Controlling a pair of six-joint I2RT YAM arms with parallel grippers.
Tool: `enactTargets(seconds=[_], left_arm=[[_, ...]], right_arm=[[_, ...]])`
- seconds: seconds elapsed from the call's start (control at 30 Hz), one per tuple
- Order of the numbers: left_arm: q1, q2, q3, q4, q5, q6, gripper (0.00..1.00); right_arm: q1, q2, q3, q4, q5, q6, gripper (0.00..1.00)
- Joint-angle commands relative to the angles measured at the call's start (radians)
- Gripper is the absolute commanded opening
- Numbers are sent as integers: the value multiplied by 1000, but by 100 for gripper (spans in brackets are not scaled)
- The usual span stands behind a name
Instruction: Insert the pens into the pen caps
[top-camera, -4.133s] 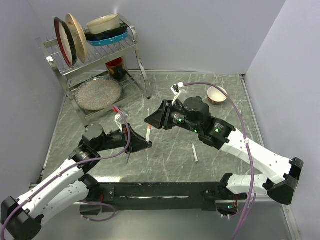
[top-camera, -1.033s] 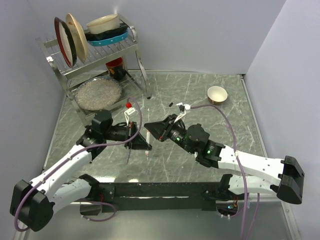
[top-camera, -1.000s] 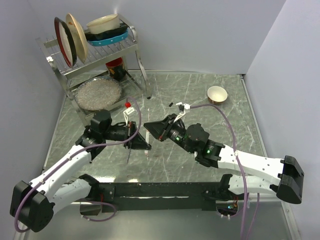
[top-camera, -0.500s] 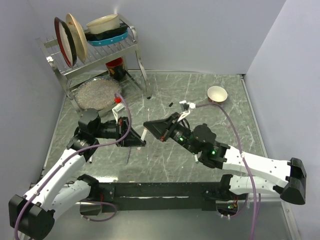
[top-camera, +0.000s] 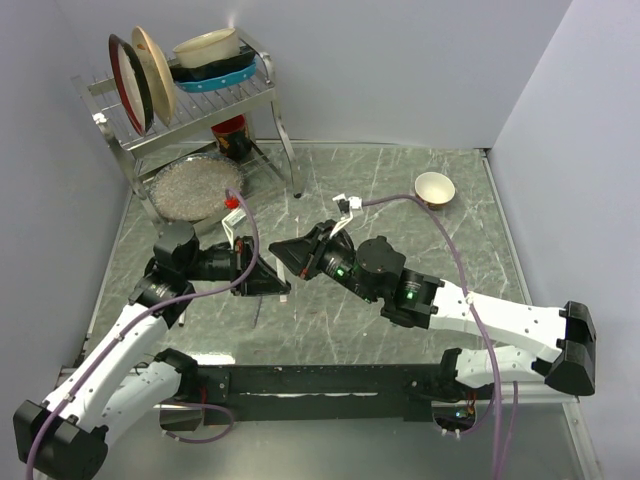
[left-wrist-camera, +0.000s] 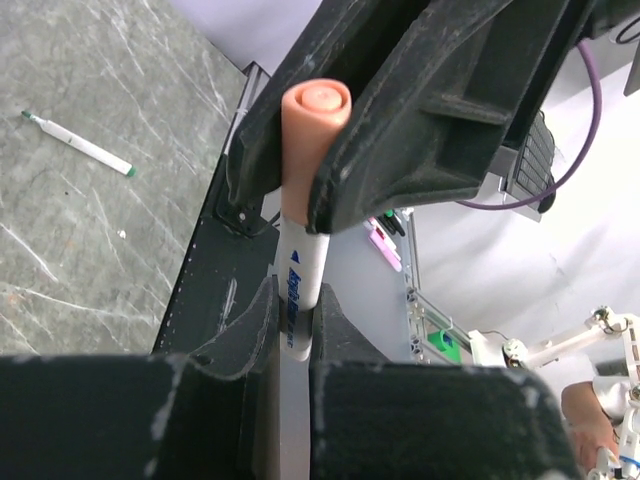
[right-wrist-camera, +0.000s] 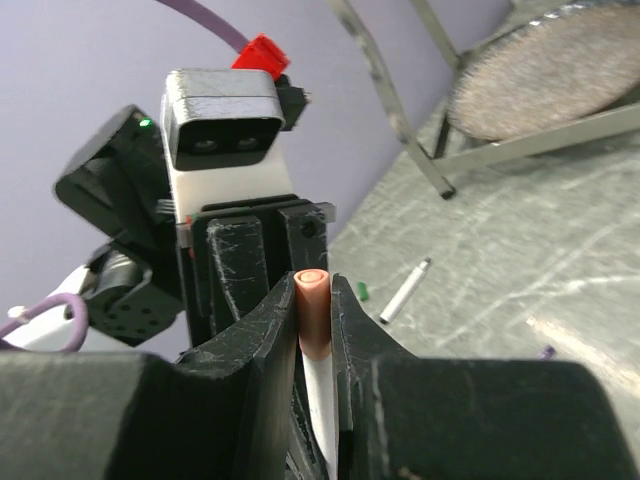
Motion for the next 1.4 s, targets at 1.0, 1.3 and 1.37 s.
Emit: enactTargets(seconds=[1.0, 1.3, 1.37], left_arm=[[81, 224, 115, -484, -891, 194, 73], [84, 267, 79, -530, -1085, 52, 75], [94, 271, 79, -543, -1112, 15, 76]], right_arm=[[-415, 295, -107, -508, -161, 22, 16], [-422, 438, -7, -580, -102, 5, 37], [-422, 406, 12, -600, -89, -8, 40]])
